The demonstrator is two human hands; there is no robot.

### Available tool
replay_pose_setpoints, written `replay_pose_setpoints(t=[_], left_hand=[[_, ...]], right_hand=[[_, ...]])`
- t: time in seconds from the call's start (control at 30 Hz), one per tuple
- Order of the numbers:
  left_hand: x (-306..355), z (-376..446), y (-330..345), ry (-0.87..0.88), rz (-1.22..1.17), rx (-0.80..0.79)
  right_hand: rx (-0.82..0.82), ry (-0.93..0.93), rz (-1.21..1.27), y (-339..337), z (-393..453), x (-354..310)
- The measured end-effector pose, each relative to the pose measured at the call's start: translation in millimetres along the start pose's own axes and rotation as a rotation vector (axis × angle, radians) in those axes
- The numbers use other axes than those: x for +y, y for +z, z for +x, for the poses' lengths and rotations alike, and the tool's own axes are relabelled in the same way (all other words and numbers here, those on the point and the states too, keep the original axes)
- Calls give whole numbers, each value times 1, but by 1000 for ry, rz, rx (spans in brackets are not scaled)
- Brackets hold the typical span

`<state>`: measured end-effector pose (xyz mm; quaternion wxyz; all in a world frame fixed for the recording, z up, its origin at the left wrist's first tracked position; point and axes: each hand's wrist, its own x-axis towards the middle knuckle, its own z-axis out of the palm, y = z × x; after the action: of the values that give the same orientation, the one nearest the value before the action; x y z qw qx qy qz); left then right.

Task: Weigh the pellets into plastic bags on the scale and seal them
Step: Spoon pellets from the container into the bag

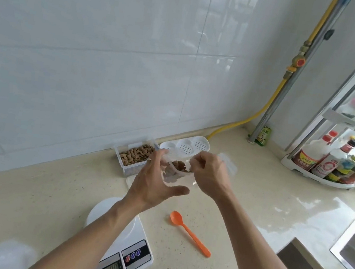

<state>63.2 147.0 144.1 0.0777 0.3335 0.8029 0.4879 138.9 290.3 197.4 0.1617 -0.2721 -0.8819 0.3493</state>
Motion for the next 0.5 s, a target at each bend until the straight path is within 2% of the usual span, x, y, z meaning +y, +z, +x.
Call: replay_pose_setpoints(t=[0.2, 0.33, 0.5], left_hand=[[9, 6, -30, -38, -274, 112], [-2, 6, -45, -80, -265, 26], [-19, -3, -59, -99, -182, 33]], right_hand=[[-35, -188, 98, -23, 10, -32], [-96, -195, 177, -22, 12, -44], [-119, -206, 255, -12, 8, -44]])
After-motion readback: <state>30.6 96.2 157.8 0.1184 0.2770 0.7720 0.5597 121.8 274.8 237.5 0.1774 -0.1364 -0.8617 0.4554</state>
